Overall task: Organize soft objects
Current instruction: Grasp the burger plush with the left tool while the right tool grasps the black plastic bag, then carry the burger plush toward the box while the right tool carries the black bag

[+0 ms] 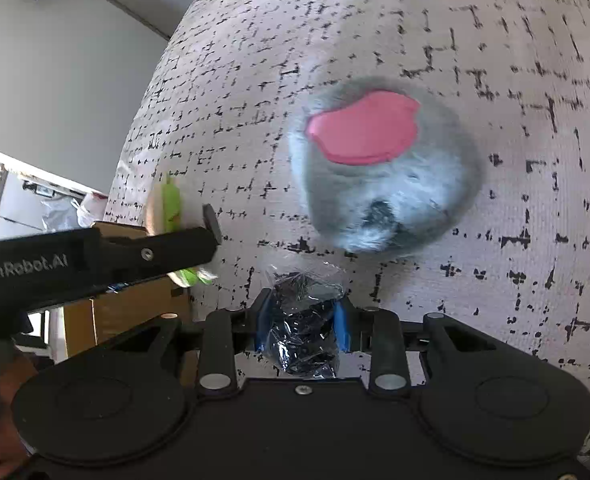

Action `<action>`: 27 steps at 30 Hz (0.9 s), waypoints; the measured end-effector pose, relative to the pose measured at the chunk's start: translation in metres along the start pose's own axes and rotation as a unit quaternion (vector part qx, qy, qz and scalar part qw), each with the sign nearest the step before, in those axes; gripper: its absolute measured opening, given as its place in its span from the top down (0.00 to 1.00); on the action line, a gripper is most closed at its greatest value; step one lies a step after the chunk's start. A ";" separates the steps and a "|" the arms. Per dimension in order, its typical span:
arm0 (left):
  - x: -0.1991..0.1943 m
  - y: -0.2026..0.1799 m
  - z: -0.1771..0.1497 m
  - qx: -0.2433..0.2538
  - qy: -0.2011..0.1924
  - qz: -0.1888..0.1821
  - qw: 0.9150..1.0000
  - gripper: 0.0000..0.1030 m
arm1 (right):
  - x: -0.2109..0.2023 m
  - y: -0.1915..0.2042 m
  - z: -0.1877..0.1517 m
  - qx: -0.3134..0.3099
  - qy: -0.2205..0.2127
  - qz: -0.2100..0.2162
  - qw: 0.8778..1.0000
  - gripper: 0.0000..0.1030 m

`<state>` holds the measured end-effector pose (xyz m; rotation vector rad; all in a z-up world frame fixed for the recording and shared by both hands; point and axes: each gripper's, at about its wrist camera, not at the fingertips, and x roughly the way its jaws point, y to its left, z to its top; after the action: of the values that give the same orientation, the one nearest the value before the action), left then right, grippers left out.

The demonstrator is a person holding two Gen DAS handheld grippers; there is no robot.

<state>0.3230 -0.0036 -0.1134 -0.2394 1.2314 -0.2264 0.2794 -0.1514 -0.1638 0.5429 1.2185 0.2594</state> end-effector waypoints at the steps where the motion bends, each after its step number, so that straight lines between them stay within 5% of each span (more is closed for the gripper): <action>1: -0.004 0.001 0.000 0.000 -0.003 0.001 1.000 0.77 | -0.001 0.003 -0.001 -0.003 -0.001 -0.004 1.000 0.70; 14: -0.039 0.012 -0.027 -0.024 -0.033 0.010 0.999 0.77 | -0.038 0.015 -0.013 -0.026 -0.047 -0.021 0.998 0.70; 27: -0.084 -0.002 -0.056 -0.019 -0.071 0.031 0.997 0.77 | -0.088 0.026 -0.031 -0.029 -0.096 0.012 0.995 0.70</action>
<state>0.2432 0.0164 -0.0553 -0.2458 1.1005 -0.1306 0.2230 -0.1626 -0.0861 0.5201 1.0157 0.2573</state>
